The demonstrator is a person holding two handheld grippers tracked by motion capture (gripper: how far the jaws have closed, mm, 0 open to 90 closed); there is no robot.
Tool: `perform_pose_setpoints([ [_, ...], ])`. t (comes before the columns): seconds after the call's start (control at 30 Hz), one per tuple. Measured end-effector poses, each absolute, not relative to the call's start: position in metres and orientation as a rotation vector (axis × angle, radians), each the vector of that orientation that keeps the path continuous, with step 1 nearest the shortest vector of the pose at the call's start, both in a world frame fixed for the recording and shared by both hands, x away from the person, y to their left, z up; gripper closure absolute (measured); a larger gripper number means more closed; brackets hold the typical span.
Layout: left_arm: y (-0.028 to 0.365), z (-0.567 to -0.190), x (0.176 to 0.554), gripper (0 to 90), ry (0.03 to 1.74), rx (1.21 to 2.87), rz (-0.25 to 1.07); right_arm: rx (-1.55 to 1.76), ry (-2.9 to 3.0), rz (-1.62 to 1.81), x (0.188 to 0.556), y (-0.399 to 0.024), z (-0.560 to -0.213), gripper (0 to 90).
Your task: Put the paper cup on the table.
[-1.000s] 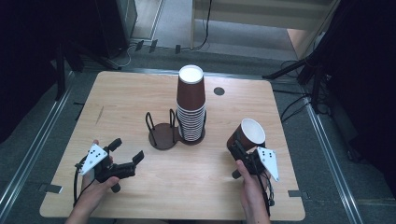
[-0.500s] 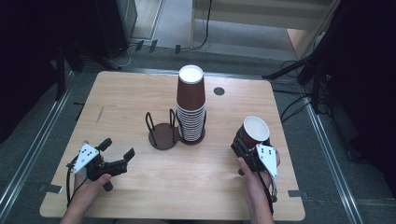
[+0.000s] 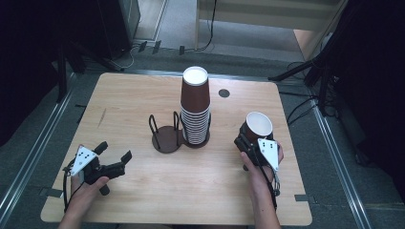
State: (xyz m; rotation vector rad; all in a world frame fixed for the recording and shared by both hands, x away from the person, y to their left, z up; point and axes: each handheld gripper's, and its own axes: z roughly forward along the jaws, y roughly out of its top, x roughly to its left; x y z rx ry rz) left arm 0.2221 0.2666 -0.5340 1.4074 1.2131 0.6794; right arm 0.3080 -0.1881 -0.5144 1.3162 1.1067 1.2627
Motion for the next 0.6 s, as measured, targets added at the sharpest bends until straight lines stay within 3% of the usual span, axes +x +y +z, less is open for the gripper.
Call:
perform_pose_setpoints([
  [0.6, 0.277, -0.536, 0.223, 0.0, 1.247, 1.409, 0.691, 1.308, 1.116, 1.215, 0.347, -0.186, -0.526, 11.0],
])
